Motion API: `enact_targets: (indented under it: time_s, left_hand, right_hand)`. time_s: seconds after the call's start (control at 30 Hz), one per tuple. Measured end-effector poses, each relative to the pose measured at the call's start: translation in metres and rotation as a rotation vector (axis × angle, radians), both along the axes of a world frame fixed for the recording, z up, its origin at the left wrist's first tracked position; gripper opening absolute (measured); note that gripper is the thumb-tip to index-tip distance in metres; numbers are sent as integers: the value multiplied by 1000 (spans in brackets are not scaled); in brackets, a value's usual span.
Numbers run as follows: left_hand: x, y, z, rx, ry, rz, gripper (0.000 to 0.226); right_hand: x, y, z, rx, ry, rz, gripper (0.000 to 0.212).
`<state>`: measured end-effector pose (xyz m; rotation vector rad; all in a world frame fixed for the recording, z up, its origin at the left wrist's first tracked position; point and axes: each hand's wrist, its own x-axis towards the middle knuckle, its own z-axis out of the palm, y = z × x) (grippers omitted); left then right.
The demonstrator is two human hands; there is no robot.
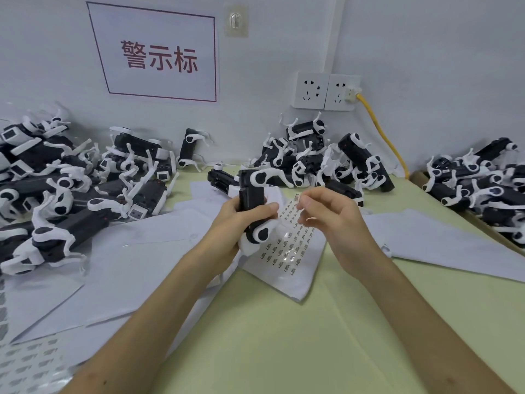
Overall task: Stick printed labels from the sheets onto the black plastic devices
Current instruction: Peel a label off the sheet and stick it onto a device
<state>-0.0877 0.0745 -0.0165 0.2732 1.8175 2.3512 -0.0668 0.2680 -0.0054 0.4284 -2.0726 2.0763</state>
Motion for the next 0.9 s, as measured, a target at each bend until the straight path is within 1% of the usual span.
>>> enact_targets:
  time_s: [0.03,0.1,0.17,0.27,0.4,0.47,0.63,0.9]
  left_hand:
    - [1,1,-1,15,-7,-30,37]
    - [3,4,-2,25,-19,-75,44]
    - [5,6,-2,12,-7,-103,52]
    - [6,7,-3,-48,23,-104,53]
    - [10,11,-3,-170,90,-92,54]
    - [13,13,-2,-199,113,-87,56]
    - [18,17,-2,-250,160,-84,48]
    - [21,20,-1,-294,196,-63,47]
  right_hand:
    - [0,0,0,-17,-24,43,17]
    - [1,-1,-1,-22,-38,72,15]
    - [1,-1,-2,-19,-28,39,19]
    - [0,-1,-3,-1,8,-1,23]
    - [-1,-5,-5,25,45,-28,9]
    - [-1,-7,-7,27,42,-38,8]
    - [0,-10,-9,12,32,-73,15]
    - [1,-12,-10,30,37,-108,16]
